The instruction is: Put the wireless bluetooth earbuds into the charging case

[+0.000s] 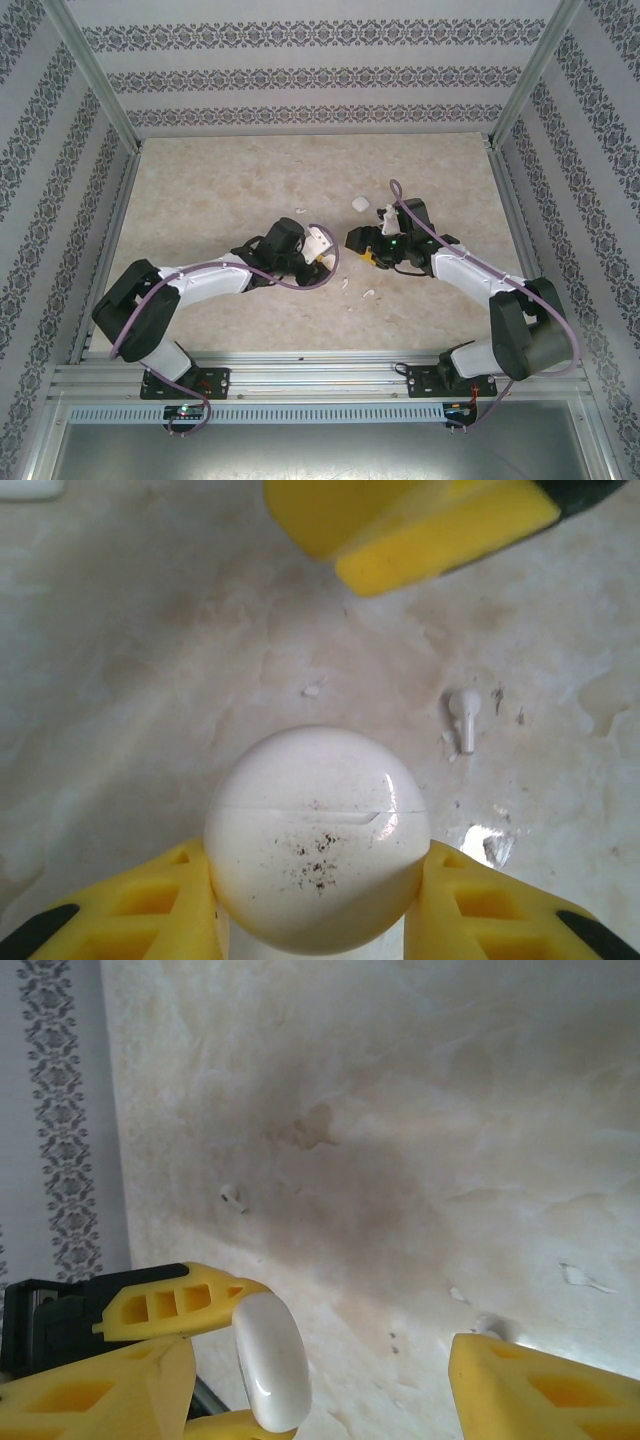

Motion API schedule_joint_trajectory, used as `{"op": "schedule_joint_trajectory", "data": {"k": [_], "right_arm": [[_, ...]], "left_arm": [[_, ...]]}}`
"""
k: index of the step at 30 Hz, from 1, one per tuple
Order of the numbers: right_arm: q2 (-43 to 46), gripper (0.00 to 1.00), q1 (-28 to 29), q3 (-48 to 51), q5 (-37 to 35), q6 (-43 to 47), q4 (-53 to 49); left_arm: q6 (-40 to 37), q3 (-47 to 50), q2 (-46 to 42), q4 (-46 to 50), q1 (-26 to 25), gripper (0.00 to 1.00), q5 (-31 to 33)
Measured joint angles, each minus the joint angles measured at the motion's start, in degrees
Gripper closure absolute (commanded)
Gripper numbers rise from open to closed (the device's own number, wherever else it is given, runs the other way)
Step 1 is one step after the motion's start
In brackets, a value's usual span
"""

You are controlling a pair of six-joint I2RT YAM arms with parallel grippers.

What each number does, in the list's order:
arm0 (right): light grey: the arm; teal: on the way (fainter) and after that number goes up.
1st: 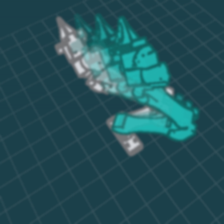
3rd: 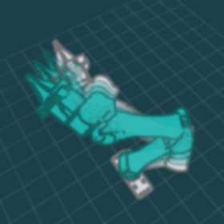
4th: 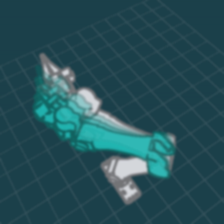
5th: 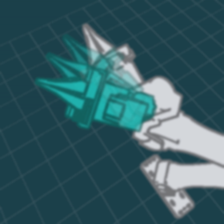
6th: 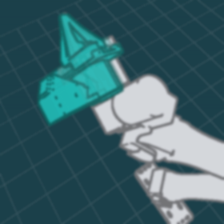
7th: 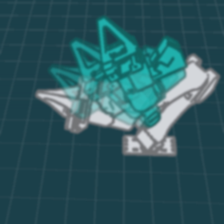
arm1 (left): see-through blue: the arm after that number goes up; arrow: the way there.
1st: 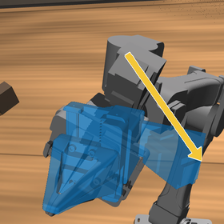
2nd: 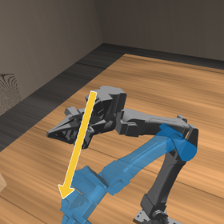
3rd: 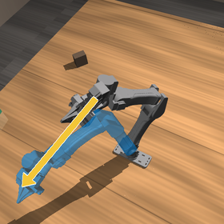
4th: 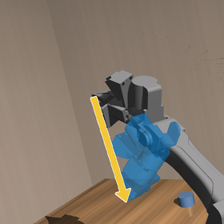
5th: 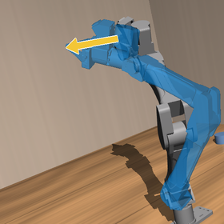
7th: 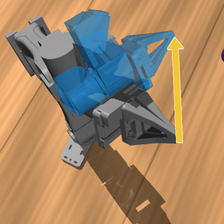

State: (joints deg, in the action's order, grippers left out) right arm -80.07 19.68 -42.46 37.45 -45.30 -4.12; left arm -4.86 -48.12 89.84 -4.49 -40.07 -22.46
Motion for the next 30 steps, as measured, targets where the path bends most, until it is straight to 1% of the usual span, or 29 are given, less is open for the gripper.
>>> {"op": "schedule_joint_trajectory", "data": {"k": [8, 19, 28, 30], "right_arm": [[0.0, 0.37, 1.6, 0.0, 4.6, -1.3, 2.1], [0.0, 0.47, 3.5, 0.0, 9.1, -1.9, 4.2], [-0.4, 0.7, 4.1, -0.7, 10.2, -2.8, 5.1], [-0.6, 0.77, 4.1, -0.8, 10.4, -2.8, 5.4]], "left_arm": [[2.3, 0.0, -2.0, -2.1, 1.0, 0.61, -1.0], [4.3, 0.6, -2.5, -4.3, 1.6, 0.61, -1.8], [5.0, 0.7, -3.8, -5.1, 1.8, 0.61, -3.1], [5.2, 0.8, -4.2, -5.2, 1.9, 0.6, -3.3]]}}
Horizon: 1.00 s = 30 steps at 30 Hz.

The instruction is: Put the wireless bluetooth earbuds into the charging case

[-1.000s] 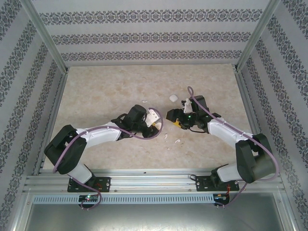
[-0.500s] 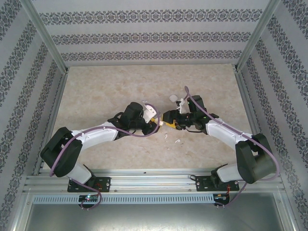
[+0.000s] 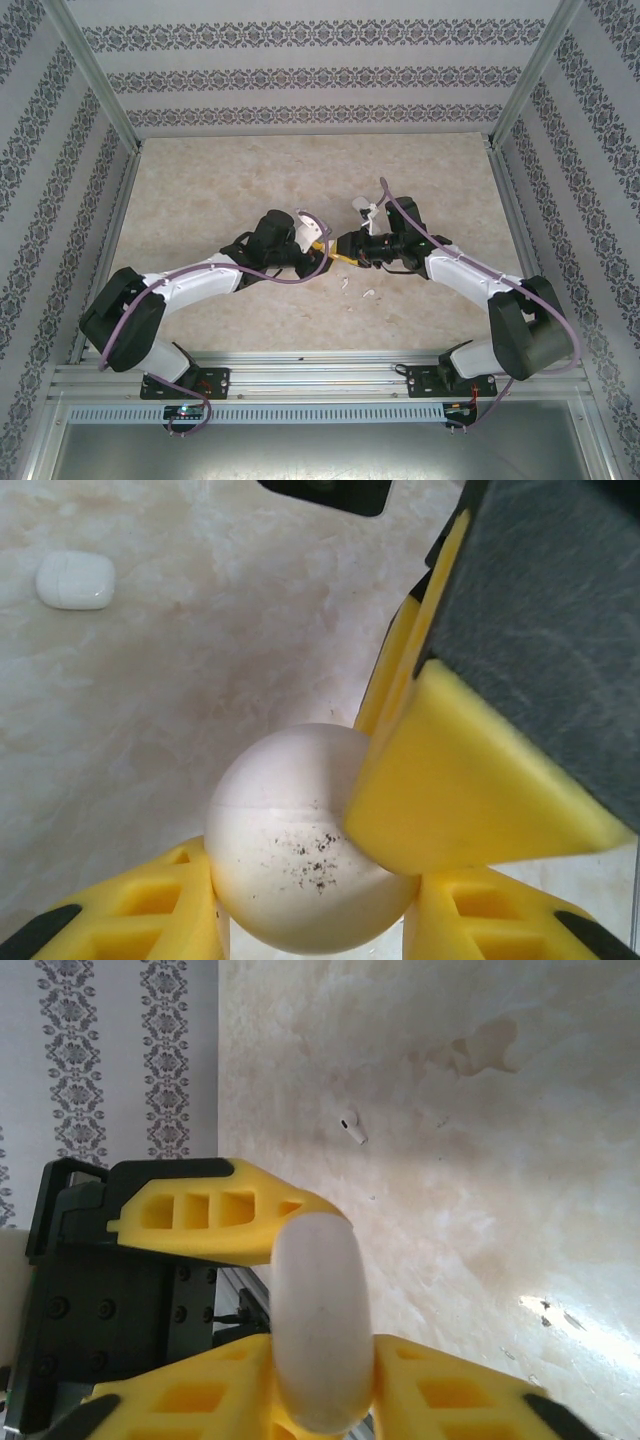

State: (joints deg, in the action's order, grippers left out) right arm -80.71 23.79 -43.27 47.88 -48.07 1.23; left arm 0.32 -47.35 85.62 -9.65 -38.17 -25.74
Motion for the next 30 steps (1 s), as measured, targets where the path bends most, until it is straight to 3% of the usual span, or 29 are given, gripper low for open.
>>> {"op": "schedule_joint_trajectory", "data": {"k": [3, 6, 8, 11, 19, 30], "right_arm": [[-0.5, 0.87, 0.0, -0.1, 0.7, 0.0, 0.6], [-0.8, 0.97, 0.0, -0.2, 1.5, 0.0, 1.0], [-0.8, 1.0, 0.0, -0.7, 1.7, 0.4, 0.5], [-0.7, 1.0, -0.5, -2.6, 1.7, 3.6, -2.3], [2.8, 1.0, -3.8, -12.8, 1.5, 19.6, -16.3], [4.5, 1.0, 1.6, -22.4, 4.6, 37.3, -27.1]], "left_arm": [[0.2, 0.7, -0.5, -0.2, 0.3, 0.57, -0.2], [0.4, 0.9, -0.8, -0.2, 0.4, 0.41, -0.6], [1.1, 0.9, -1.0, -0.2, 0.4, 0.32, -1.0], [2.7, 0.9, -2.4, -0.2, 1.7, 0.27, -3.7], [11.5, 0.9, -5.2, -0.2, 13.4, 0.26, -19.5], [13.7, 0.0, -9.9, -0.4, 13.8, 0.38, -32.0]]}}
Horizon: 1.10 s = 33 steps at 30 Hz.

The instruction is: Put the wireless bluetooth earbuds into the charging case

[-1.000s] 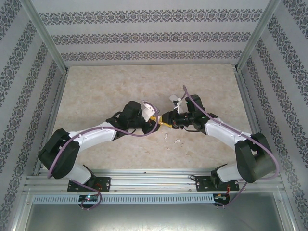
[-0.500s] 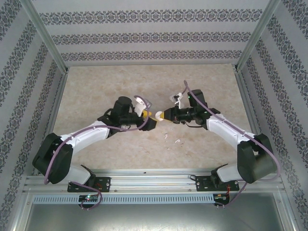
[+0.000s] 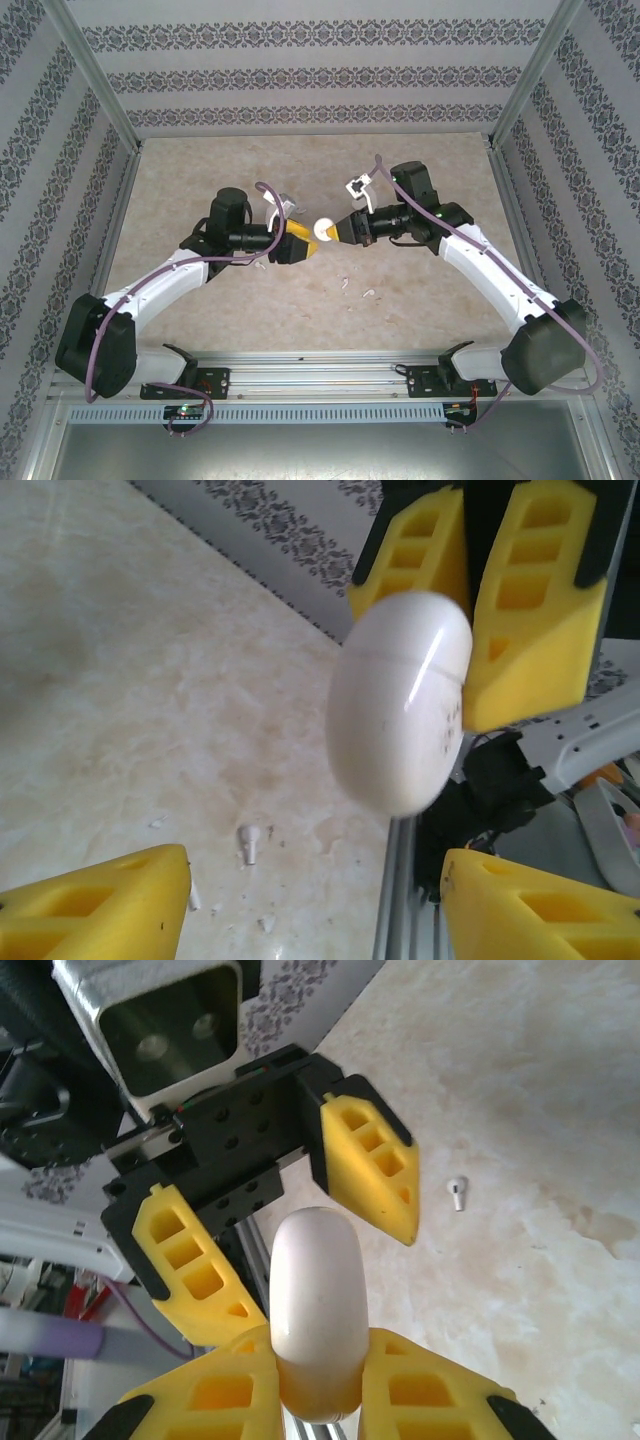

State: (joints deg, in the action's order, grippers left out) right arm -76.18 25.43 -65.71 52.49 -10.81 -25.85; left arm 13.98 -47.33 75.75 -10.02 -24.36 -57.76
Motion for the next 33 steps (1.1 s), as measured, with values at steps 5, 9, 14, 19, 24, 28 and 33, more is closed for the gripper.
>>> {"op": "schedule_joint_trajectory", "data": {"k": [5, 9, 14, 19, 24, 28, 33], "right_arm": [[-2.2, 1.0, 2.3, -3.5, 0.2, 3.7, -3.2], [-3.7, 1.0, 3.3, -4.8, 0.1, 5.3, -4.9], [-4.8, 1.0, 3.6, -6.2, -0.1, 7.0, -6.5], [-4.8, 1.0, 3.6, -6.8, 0.2, 8.5, -7.6], [-4.8, 0.82, 3.6, -6.8, 0.5, 8.7, -7.7], [-4.8, 0.7, 3.6, -6.8, 0.8, 7.6, -6.3], [-5.7, 0.69, 3.1, -5.5, 2.6, 2.9, -0.3]], "left_arm": [[2.6, 0.0, -0.3, -2.6, 0.0, 0.48, -3.0], [4.4, 0.0, -0.3, -4.5, 0.0, 0.57, -4.4], [5.7, 0.0, -0.4, -4.8, 0.0, 0.76, -5.4], [6.1, 0.0, -0.5, -4.7, 0.1, 0.89, -6.5], [5.9, 0.0, -0.7, -4.5, 0.1, 1.0, -6.6], [5.3, 0.1, -1.5, -4.6, 0.1, 1.0, -5.9], [3.0, 1.8, -3.8, -5.4, 0.1, 1.0, -3.0]]}}
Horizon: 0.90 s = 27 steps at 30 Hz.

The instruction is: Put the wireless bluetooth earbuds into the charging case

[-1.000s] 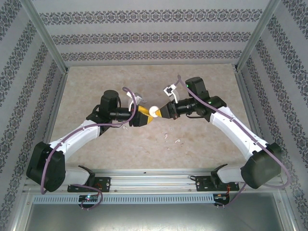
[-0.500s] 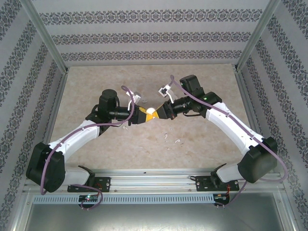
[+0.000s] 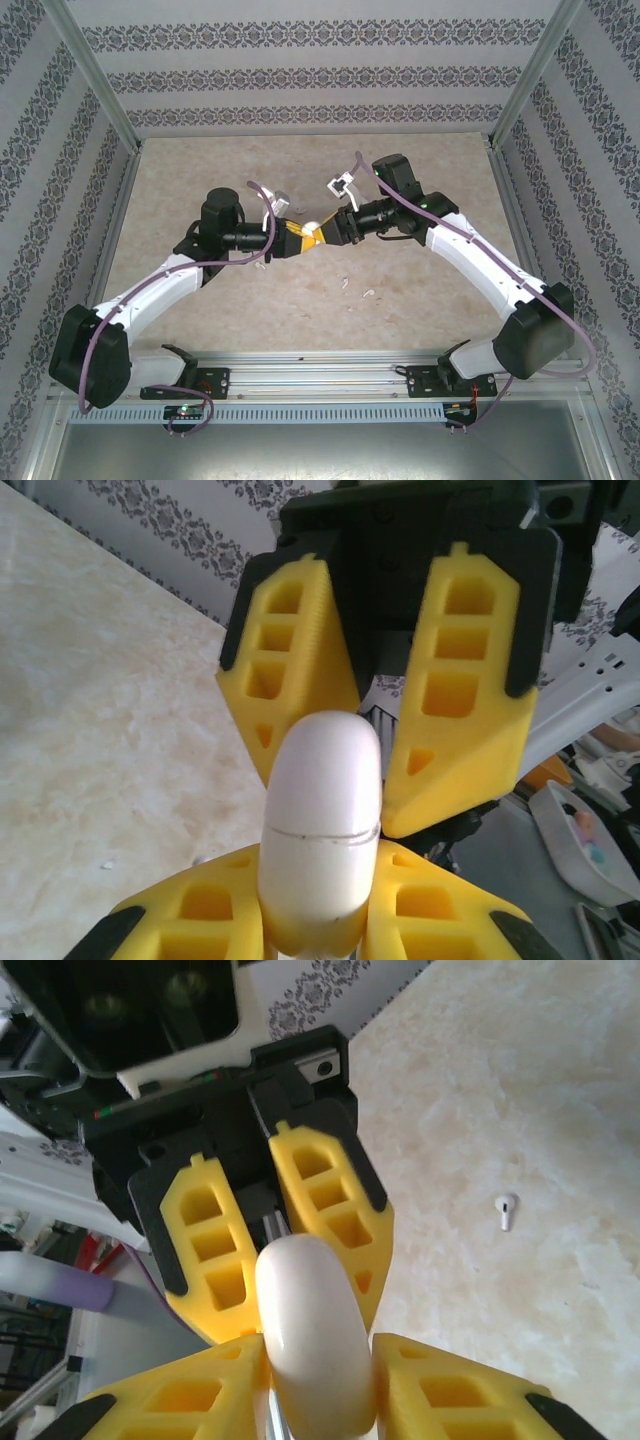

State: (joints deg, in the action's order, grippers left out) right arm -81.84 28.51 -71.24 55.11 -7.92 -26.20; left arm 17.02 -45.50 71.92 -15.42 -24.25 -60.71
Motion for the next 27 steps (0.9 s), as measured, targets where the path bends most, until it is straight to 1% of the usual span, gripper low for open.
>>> {"op": "schedule_joint_trajectory", "data": {"k": [4, 8, 13, 18, 21, 24, 27], "right_arm": [[-3.8, 0.67, -0.9, 0.9, 3.8, -6.1, 6.0], [-7.8, 0.62, -1.8, 0.9, 4.5, -10.6, 10.3], [-8.2, 0.51, -1.7, 0.9, 4.5, -13.6, 12.6], [-7.2, 0.46, -1.8, 1.1, 3.5, -17.0, 13.9], [-4.8, 0.46, -1.6, 2.1, 1.1, -19.1, 14.4], [-2.3, 0.46, -0.8, 2.4, -5.8, -21.3, 12.7], [-2.2, 0.49, 0.7, 2.1, -13.9, -22.4, 9.8]], "left_arm": [[-0.5, 3.3, -1.6, -1.5, 0.4, 1.0, 3.7], [-1.0, 5.2, -2.8, -1.6, 0.3, 1.0, 5.0], [-1.9, 6.5, -4.7, -1.8, 0.3, 1.0, 8.2], [-2.6, 8.7, -7.4, -1.8, 0.3, 1.0, 12.0], [-3.6, 9.9, -9.1, -1.3, 0.3, 1.0, 16.1], [-6.3, 10.1, -12.1, 3.7, 0.3, 1.0, 21.5], [-8.9, 10.1, -16.9, 9.6, 0.6, 1.0, 27.9]]}}
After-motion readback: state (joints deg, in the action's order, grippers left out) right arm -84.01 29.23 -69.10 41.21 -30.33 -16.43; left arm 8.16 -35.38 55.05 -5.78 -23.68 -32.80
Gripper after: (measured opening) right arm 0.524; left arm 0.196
